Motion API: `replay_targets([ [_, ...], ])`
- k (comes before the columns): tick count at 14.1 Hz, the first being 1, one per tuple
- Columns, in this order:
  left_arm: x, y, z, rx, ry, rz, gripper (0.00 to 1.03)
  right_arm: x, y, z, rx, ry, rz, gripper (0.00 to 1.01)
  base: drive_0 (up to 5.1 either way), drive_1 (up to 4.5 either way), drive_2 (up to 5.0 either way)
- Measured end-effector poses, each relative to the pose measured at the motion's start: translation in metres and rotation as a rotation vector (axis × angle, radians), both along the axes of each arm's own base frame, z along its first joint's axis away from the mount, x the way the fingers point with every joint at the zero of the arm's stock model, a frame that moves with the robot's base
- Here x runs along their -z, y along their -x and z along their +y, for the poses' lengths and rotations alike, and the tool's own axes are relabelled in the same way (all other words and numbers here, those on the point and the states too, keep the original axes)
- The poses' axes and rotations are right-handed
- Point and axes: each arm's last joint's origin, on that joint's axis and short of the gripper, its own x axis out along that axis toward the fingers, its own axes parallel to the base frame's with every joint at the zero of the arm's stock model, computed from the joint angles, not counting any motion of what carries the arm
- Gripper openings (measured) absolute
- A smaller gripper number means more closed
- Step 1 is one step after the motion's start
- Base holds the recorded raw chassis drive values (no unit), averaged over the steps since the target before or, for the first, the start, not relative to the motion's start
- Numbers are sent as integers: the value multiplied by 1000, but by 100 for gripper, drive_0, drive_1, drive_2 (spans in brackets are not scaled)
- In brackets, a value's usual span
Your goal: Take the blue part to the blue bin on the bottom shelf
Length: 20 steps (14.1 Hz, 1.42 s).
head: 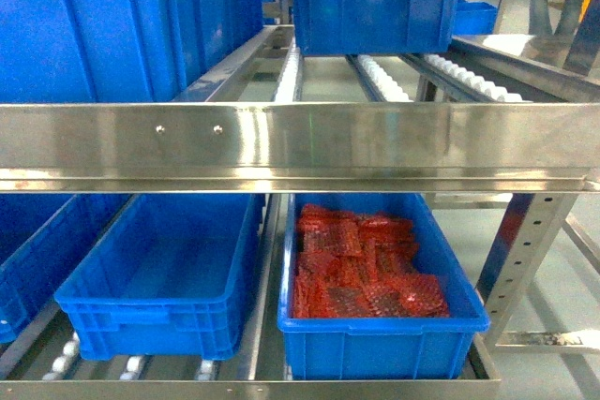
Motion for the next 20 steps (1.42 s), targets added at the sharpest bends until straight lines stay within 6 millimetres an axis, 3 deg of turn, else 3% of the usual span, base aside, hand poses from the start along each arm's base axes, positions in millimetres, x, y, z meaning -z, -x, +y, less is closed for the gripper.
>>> replay_targets([
  [20,0,0,0,0,0,0,44,0,0,0,1,0,0,98,0,0,0],
])
